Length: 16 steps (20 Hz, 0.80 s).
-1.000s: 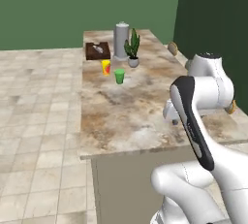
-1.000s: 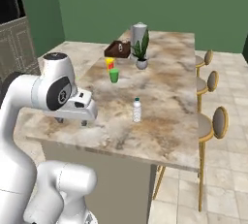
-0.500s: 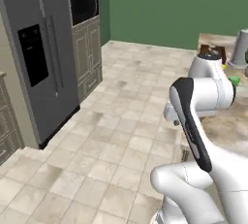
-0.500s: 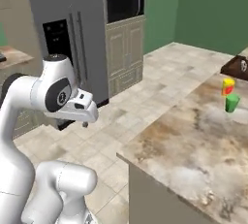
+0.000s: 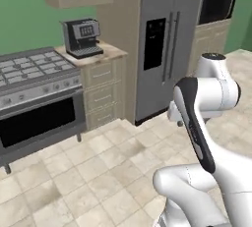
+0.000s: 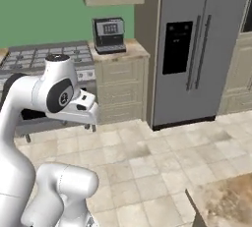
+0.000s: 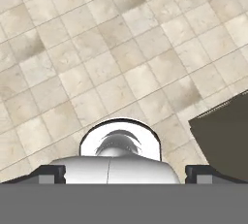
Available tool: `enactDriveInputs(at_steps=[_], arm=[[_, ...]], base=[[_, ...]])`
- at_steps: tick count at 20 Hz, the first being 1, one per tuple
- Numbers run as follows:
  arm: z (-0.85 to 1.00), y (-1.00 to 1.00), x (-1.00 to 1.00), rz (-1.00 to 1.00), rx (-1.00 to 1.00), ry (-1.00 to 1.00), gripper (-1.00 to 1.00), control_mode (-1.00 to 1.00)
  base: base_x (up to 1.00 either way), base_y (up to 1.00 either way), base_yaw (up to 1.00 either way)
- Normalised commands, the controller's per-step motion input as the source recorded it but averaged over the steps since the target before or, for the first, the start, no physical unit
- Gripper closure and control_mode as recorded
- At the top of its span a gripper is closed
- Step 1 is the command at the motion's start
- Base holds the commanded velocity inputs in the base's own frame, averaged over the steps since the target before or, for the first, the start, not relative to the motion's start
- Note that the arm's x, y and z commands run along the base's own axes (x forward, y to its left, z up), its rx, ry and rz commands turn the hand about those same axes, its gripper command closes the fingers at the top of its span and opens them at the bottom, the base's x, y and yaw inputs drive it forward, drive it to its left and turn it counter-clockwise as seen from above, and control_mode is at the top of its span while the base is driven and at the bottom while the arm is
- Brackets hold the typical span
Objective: Place the drinks on the dining counter in a tight cluster.
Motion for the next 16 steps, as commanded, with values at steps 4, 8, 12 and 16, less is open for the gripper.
enactDriveInputs(at_steps=[4, 8, 12, 16], arm=[[0.0, 0.0, 0.0, 0.0, 0.0, 0.0, -1.0, 1.0], [0.0, 0.0, 0.0, 0.0, 0.0, 0.0, -1.0, 1.0], [0.0, 0.0, 0.0, 0.0, 0.0, 0.0, -1.0, 1.0], [0.0, 0.0, 0.0, 0.0, 0.0, 0.0, -1.0, 1.0]], base=[[0.0, 0.55, 0.98], [0.0, 0.58, 0.97], [0.0, 0.67, 0.92], [0.06, 0.65, 0.86]])
